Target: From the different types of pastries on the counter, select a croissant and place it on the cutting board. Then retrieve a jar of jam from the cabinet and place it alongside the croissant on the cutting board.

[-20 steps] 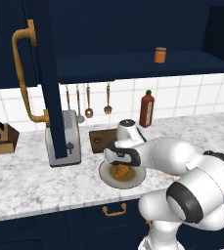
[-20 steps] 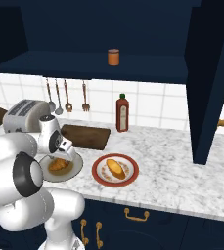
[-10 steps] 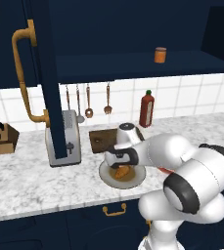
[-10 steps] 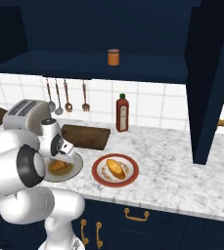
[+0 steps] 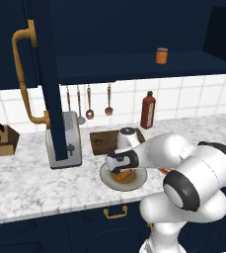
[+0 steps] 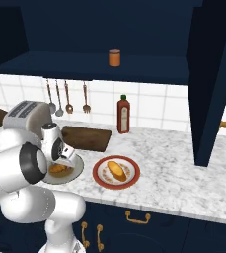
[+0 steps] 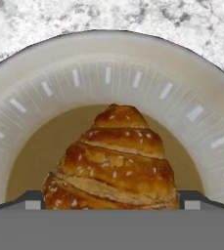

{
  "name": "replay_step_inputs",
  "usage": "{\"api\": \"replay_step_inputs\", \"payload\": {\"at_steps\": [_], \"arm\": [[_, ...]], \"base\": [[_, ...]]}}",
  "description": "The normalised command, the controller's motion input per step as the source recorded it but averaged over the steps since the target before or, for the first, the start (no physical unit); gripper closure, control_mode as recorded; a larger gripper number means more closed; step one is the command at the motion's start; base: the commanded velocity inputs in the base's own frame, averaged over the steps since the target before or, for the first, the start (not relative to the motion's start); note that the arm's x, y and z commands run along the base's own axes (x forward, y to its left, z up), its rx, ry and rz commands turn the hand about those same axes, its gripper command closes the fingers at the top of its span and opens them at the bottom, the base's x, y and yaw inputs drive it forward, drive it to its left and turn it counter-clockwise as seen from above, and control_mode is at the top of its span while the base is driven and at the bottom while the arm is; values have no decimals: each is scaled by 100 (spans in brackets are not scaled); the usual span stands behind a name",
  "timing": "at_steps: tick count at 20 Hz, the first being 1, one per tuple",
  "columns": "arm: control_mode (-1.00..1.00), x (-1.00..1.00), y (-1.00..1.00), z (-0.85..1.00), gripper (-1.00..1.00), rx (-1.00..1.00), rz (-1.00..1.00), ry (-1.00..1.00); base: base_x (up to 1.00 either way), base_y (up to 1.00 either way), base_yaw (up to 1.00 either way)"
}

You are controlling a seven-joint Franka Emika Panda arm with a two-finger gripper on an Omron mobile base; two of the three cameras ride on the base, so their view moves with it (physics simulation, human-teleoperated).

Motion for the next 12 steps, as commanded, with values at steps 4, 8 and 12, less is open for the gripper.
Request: {"api": "replay_step_inputs", "payload": {"at_steps": [4, 8, 12], "arm": [[-100, 0, 0, 5, 100, 1, 1, 0], [-100, 0, -25, 85, 100, 14, 7, -5], [-100, 7, -22, 84, 100, 11, 5, -4]], "base": [[0, 0, 0], [0, 0, 0], [0, 0, 0]]}}
